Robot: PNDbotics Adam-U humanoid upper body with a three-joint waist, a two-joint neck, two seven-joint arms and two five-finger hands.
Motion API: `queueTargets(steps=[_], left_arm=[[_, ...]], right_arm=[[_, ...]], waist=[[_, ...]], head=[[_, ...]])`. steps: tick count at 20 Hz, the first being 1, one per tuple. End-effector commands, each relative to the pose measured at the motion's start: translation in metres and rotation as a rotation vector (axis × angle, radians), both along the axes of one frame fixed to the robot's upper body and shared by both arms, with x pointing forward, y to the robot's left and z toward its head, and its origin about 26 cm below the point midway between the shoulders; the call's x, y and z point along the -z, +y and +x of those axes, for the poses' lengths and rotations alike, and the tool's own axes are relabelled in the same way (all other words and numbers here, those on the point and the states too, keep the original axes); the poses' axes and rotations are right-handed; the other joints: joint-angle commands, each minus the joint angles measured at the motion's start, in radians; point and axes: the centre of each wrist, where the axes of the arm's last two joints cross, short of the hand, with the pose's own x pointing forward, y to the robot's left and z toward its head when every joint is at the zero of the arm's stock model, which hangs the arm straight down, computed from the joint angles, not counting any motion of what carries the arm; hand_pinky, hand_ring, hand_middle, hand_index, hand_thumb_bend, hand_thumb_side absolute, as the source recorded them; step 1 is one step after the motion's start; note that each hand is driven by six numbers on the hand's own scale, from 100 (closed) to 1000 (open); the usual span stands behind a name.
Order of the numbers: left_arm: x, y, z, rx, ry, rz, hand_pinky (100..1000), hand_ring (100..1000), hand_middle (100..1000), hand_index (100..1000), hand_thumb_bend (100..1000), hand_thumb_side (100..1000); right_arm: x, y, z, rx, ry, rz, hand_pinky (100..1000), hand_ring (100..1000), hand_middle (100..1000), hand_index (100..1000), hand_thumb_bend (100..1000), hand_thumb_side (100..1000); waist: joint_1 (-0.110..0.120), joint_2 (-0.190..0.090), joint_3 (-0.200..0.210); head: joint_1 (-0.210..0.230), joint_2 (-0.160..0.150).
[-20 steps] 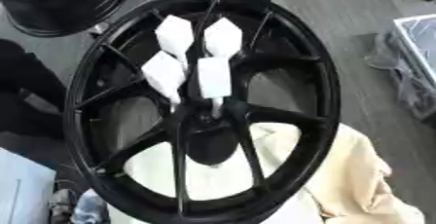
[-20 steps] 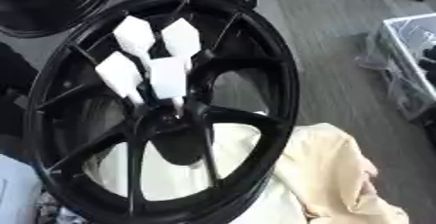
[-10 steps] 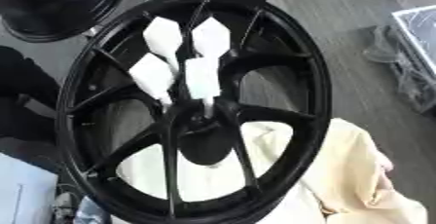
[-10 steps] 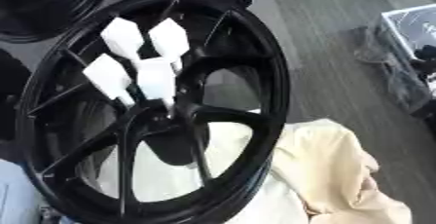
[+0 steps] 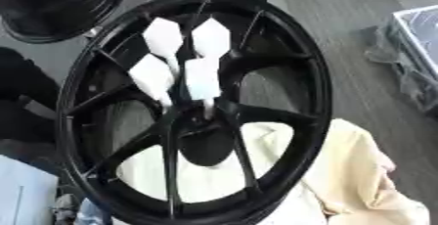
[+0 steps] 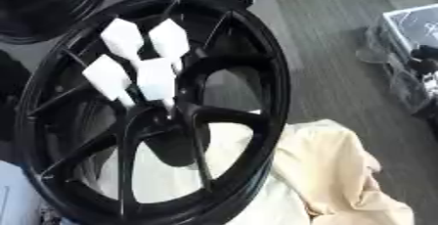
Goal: Pull the pin out of the wheel hub.
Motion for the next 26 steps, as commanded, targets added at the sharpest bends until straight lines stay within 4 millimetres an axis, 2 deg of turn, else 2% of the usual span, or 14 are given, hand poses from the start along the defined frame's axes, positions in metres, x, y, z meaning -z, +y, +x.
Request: queueTargets(steps=[1, 5, 8, 12, 20, 23, 26], left_arm=[[-0.002, -0.004, -0.006, -0.008, -0.015, 0.067, 700, 773, 793, 829, 100, 754], [-0.005, -0.002, -0.006, -0.056, -0.011, 0.113, 700, 772, 797, 846, 100, 653], [-0.015, 0.001, -0.01, -0.092, -0.029, 0.108, 685, 757, 781, 834, 100, 507], [-0.024, 0.001, -0.015, -0.126, -0.041, 0.055, 671, 747, 762, 815, 100, 447], [-0.021, -0.018, -0.018, -0.138, 0.003, 0.15, 688, 746, 754, 827, 112, 453], [-0.017, -0.021, -0.009, -0.204, 0.032, 0.204, 699, 711, 742, 831, 147, 445], [-0.011, -0.02, 0.005, -0.285, 0.059, 0.239, 713, 717, 747, 830, 199, 432]], right_arm=[[-0.01, 0.0, -0.002, -0.003, -0.021, -0.035, 1000, 913, 848, 855, 100, 556], [-0.01, 0.0, -0.002, -0.007, -0.018, -0.035, 1000, 913, 848, 855, 100, 557], [-0.009, 0.001, -0.002, -0.009, -0.014, -0.035, 1000, 914, 848, 856, 100, 559], [-0.009, 0.001, -0.002, -0.01, -0.012, -0.035, 1000, 914, 849, 856, 100, 559], [-0.009, 0.001, -0.001, -0.014, -0.005, -0.036, 1000, 914, 849, 856, 100, 561], [-0.009, 0.001, -0.001, -0.015, -0.005, -0.036, 1000, 914, 850, 856, 100, 560], [-0.01, 0.001, -0.001, -0.015, -0.004, -0.038, 1000, 914, 850, 856, 100, 560]], waist=[[-0.01, -0.025, 0.002], [-0.01, -0.025, 0.0], [-0.012, -0.024, 0.0], [-0.012, -0.024, -0.003], [-0.01, -0.027, -0.005], [-0.008, -0.029, -0.006], [-0.006, -0.029, -0.006]], head=[[-0.007, -0.004], [-0.013, -0.002], [-0.017, -0.003], [-0.014, -0.004], [-0.009, -0.001], [-0.01, 0.002], [-0.012, 0.005]])
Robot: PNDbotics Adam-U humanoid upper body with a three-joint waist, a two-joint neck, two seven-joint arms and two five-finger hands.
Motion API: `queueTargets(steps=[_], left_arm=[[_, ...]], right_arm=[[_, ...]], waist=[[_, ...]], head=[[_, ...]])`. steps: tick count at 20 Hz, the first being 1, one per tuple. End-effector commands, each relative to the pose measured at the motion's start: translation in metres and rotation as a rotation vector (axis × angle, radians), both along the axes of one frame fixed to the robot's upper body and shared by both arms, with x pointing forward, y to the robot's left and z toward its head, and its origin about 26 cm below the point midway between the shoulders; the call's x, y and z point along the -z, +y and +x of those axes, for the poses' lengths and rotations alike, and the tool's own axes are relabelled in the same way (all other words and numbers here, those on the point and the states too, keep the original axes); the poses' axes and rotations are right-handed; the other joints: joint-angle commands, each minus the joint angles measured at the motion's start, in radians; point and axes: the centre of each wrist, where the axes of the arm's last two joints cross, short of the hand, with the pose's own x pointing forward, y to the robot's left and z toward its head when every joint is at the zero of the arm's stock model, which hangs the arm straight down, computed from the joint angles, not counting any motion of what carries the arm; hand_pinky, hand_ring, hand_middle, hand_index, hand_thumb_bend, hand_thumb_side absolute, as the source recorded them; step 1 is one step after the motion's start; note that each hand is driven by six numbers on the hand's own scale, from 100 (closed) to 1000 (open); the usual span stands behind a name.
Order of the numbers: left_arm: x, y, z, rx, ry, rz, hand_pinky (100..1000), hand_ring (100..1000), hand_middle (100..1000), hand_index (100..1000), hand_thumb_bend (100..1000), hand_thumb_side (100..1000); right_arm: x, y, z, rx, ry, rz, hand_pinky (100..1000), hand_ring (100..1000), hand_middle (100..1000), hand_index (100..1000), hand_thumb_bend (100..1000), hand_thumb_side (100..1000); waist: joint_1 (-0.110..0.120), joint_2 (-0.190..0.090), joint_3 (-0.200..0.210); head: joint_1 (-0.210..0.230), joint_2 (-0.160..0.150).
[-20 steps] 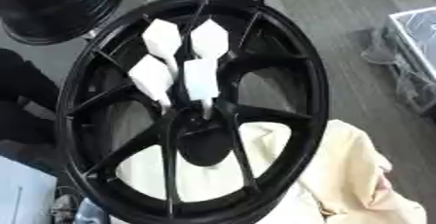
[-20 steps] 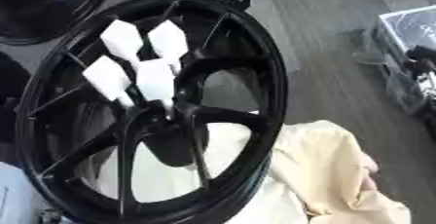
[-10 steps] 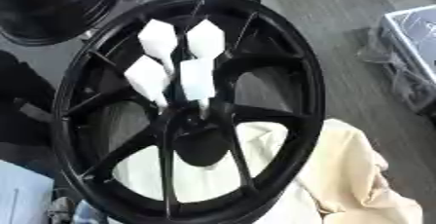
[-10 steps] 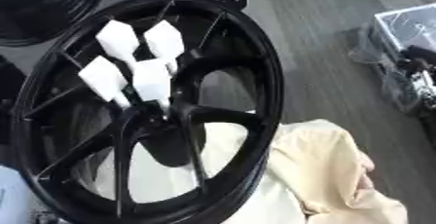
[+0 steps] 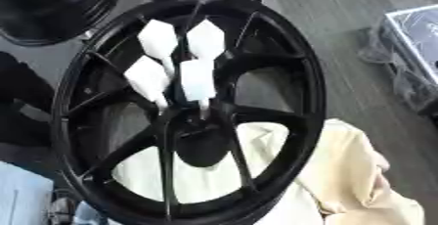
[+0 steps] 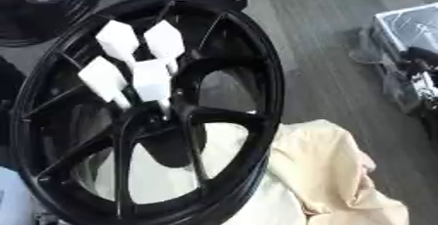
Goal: Pull the pin out of the wheel hub.
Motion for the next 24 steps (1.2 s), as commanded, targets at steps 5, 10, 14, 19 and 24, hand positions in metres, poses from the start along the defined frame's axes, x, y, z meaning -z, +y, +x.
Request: queueTargets(steps=[5, 10, 14, 19, 24], left_arm=[[0.011, 0.011, 0.032, -0.22, 0.054, 0.093, 718, 720, 748, 813, 242, 445], [0.019, 0.019, 0.046, -0.298, 0.033, 0.109, 705, 701, 732, 807, 249, 450], [0.022, 0.022, 0.051, -0.329, 0.016, 0.134, 692, 683, 710, 813, 247, 450], [0.021, 0.042, 0.05, -0.295, 0.059, 0.155, 700, 690, 715, 815, 221, 466], [0.018, 0.064, 0.052, -0.247, 0.106, 0.177, 720, 705, 723, 810, 286, 475]], right_arm=[[-0.011, 0.0, -0.001, -0.009, -0.021, -0.033, 1000, 915, 850, 857, 100, 562], [-0.011, 0.001, -0.001, -0.013, -0.017, -0.036, 1000, 915, 851, 857, 100, 563], [-0.011, 0.001, 0.0, -0.014, -0.017, -0.036, 1000, 915, 851, 857, 100, 564], [-0.012, 0.002, 0.0, -0.017, -0.014, -0.036, 1000, 915, 852, 857, 100, 566], [-0.012, 0.003, 0.001, -0.021, -0.013, -0.04, 1000, 915, 852, 857, 100, 567]], waist=[[-0.003, -0.023, -0.002], [-0.003, -0.02, -0.002], [-0.004, -0.019, -0.003], [-0.002, -0.016, -0.004], [-0.003, -0.012, -0.004]], head=[[-0.004, 0.009], [-0.008, 0.01], [-0.008, 0.011], [-0.012, 0.01], [-0.014, 0.008]])
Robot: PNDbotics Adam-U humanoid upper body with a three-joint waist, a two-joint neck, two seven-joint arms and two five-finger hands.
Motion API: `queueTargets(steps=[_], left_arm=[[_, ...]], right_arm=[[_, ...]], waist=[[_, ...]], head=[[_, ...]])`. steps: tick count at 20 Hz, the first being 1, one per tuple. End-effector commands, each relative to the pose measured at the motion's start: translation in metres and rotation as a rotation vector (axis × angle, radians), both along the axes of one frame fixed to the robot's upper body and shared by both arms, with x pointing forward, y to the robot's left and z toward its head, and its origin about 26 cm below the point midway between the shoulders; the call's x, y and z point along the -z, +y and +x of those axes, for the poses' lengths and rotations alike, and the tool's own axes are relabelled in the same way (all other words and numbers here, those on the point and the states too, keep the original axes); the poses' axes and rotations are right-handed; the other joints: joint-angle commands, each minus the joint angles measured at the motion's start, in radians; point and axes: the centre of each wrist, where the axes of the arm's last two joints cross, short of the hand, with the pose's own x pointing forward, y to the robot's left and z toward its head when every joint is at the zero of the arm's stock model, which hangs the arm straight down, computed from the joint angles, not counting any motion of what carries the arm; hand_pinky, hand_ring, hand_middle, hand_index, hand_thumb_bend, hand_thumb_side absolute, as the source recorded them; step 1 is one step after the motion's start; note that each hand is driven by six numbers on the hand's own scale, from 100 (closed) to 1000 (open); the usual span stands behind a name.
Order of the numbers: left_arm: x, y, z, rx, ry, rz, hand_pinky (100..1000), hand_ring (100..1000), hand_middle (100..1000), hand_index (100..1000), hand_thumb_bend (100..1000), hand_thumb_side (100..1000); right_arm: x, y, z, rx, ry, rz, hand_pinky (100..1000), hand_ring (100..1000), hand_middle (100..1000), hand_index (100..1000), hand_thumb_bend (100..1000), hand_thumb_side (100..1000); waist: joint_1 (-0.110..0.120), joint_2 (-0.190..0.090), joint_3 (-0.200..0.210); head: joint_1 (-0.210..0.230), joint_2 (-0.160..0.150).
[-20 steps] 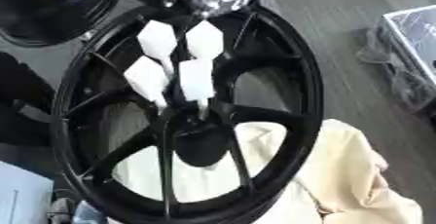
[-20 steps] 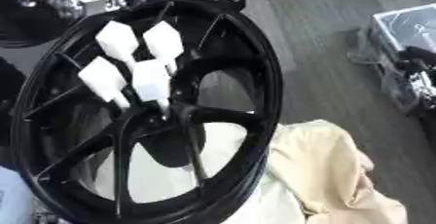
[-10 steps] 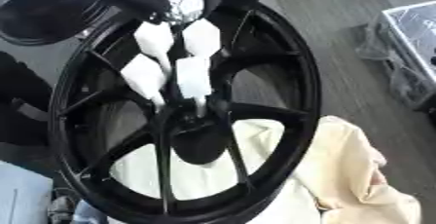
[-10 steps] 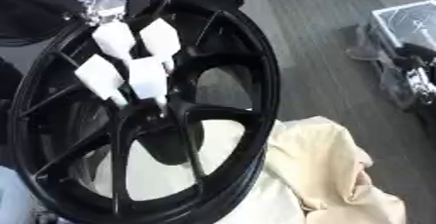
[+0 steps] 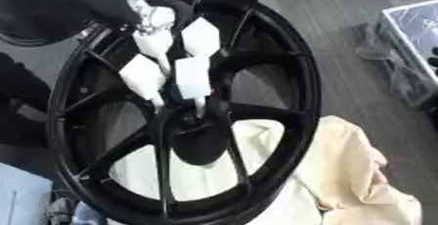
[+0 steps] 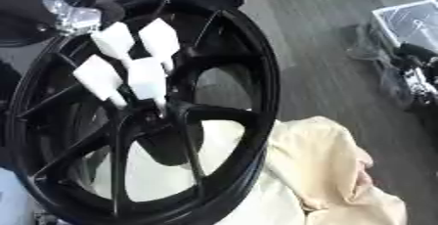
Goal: Pull the pin out of the wheel hub.
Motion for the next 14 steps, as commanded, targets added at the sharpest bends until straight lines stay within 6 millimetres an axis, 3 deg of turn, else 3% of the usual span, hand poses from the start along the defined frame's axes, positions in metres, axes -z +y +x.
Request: queueTargets(steps=[1, 8, 14], left_arm=[[-0.014, 0.017, -0.003, -0.054, 0.102, 0.056, 724, 708, 721, 810, 303, 467], [-0.005, 0.032, 0.011, -0.045, 0.117, 0.094, 727, 698, 692, 785, 330, 396], [-0.004, 0.039, 0.011, -0.017, 0.108, 0.093, 723, 672, 653, 759, 323, 241]], right_arm=[[-0.011, 0.001, -0.001, -0.009, -0.022, -0.037, 1000, 915, 852, 857, 100, 567], [-0.011, 0.001, 0.0, -0.007, -0.024, -0.039, 1000, 916, 853, 857, 100, 568], [-0.01, 0.002, 0.0, -0.008, -0.02, -0.041, 1000, 916, 853, 858, 100, 569]], waist=[[-0.008, -0.012, -0.002], [-0.008, -0.006, -0.006], [-0.007, -0.004, -0.007]], head=[[-0.002, -0.002], [-0.002, -0.001], [-0.004, -0.004]])
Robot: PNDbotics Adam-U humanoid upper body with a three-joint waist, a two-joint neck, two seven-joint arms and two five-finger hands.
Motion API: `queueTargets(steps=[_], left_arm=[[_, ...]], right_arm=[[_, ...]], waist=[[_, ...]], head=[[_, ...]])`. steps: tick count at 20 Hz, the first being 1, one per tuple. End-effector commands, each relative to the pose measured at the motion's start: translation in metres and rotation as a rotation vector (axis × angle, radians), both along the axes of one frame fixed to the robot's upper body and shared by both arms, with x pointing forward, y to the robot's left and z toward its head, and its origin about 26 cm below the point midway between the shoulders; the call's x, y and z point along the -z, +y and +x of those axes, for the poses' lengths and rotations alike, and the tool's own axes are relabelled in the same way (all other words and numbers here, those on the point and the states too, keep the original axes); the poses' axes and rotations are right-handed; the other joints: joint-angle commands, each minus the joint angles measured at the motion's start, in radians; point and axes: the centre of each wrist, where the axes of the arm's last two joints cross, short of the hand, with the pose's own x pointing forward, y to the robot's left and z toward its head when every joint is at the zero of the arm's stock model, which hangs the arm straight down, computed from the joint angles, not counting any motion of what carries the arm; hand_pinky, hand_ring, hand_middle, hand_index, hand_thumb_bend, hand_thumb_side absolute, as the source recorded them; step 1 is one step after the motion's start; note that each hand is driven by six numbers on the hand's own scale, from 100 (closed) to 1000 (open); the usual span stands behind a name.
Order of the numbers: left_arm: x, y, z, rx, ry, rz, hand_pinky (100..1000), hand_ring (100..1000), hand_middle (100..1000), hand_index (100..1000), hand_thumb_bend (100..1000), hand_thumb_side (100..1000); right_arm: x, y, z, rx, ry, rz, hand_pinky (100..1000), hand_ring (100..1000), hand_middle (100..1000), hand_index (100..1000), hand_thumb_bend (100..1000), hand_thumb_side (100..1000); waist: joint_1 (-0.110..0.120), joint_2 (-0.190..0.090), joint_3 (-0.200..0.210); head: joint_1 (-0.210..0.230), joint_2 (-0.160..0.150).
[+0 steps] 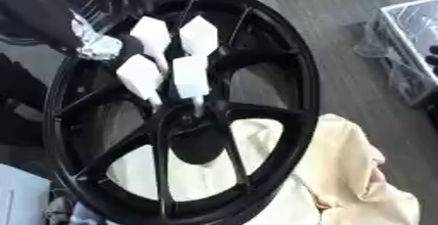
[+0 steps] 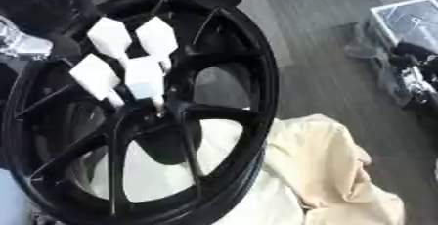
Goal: Pull the pin out of the wheel hub.
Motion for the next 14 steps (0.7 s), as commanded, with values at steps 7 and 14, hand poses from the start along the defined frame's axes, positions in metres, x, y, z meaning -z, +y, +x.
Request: queueTargets(steps=[7, 14], left_arm=[[-0.007, 0.0109, -0.003, -0.016, 0.024, 0.037, 728, 678, 665, 756, 334, 100], [-0.0035, 0.007, 0.0006, -0.003, 0.012, 0.055, 733, 696, 715, 755, 365, 100]], right_arm=[[-0.0097, 0.0007, -0.0012, -0.005, -0.022, -0.035, 1000, 916, 854, 858, 100, 571], [-0.0094, 0.0012, -0.0011, -0.005, -0.019, -0.036, 1000, 916, 854, 858, 100, 573]], waist=[[-0.007, -0.009, -0.003], [-0.007, -0.006, -0.005]], head=[[-0.002, -0.005], [-0.005, -0.004]])
